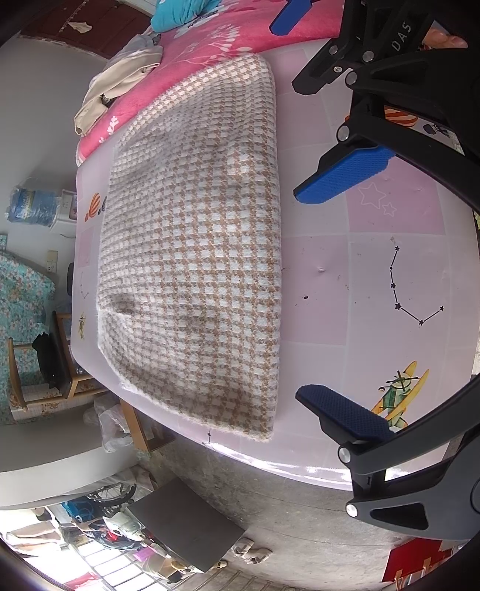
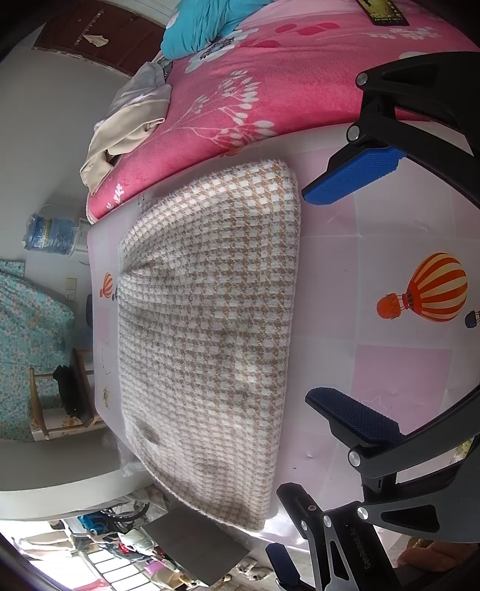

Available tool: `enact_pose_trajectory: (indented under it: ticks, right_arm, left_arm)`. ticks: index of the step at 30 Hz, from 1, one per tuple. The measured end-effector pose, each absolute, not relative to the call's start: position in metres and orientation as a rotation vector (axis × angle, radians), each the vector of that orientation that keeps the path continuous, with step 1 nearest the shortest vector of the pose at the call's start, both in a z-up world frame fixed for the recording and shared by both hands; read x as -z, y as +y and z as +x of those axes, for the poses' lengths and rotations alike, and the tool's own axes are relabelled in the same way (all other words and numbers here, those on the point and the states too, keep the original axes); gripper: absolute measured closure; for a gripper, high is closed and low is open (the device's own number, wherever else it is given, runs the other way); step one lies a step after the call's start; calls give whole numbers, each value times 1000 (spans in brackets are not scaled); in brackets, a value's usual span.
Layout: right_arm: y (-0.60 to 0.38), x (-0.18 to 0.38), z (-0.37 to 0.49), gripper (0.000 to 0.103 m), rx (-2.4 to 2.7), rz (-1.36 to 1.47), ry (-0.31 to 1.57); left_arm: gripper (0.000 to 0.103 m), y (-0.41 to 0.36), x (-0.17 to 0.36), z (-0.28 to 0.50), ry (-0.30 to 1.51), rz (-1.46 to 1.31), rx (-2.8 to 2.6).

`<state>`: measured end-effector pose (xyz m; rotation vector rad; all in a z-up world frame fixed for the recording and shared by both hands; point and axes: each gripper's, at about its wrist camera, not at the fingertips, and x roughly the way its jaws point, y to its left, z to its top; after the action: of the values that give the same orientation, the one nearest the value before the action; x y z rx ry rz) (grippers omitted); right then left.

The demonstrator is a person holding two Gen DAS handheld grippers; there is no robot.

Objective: Fold large clothes

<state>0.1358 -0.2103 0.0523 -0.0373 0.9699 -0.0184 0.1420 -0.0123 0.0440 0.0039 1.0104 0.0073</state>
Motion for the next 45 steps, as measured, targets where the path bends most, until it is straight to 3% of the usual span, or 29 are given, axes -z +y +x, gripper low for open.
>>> enact_pose_trajectory:
  ticks: [45]
  right_arm:
    - [-210, -55, 137, 6, 18, -42, 971]
  left_arm:
    - [8, -11, -47, 142, 1001, -4, -11]
